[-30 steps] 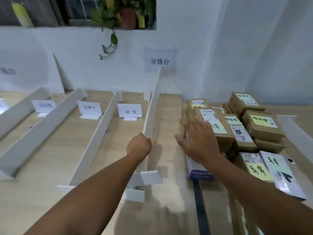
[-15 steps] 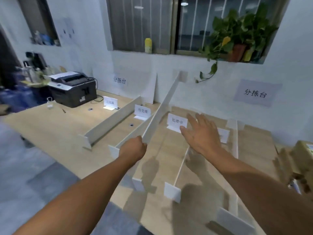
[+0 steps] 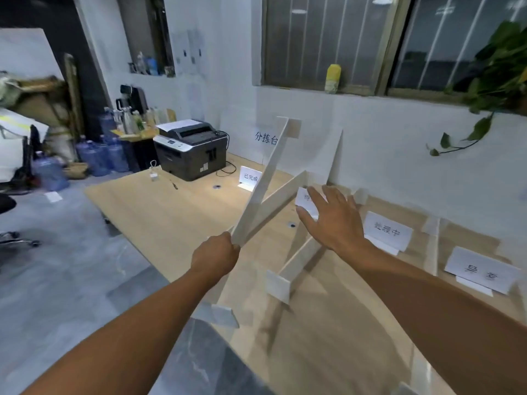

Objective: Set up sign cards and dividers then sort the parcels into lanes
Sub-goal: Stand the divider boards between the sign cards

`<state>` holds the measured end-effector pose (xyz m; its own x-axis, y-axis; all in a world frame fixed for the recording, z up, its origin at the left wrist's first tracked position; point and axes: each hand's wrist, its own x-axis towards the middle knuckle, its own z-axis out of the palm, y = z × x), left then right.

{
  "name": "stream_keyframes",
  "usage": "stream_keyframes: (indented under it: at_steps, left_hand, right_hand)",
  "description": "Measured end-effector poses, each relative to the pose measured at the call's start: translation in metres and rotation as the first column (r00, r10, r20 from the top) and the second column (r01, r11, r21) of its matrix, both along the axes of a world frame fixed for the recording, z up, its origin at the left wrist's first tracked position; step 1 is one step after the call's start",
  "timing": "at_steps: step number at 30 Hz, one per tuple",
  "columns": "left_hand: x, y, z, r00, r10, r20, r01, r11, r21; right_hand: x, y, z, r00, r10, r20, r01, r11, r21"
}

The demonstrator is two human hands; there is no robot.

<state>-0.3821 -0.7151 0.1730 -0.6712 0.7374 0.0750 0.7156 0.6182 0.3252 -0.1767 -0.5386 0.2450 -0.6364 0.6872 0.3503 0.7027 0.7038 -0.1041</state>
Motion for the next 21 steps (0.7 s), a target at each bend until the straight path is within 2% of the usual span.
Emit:
stream_keyframes:
  at_steps: [11,16,21]
  left_hand:
    - [-0.242,0.041,-0.002,0.999,0.03,0.042,-0.028,0.999,-0.045]
    - [-0.349,0.053,-0.014,0.999,0.025,0.033,-0.024,0.998,-0.053]
    - [-0.455,0.079,-0.038,0.994,-0.075,0.076,0.079,0.996,-0.042]
  right_hand:
    - [-0.247,0.072,-0.02,0.999,-0.019,0.04,0.023,0.995,-0.098]
    - [-0.343,0.081,-0.018,0.998,-0.023,0.06,0.027,0.998,-0.052]
    - [-0.427,0.077,-0.037,0.992,-0.101,0.072,0.103,0.994,-0.023]
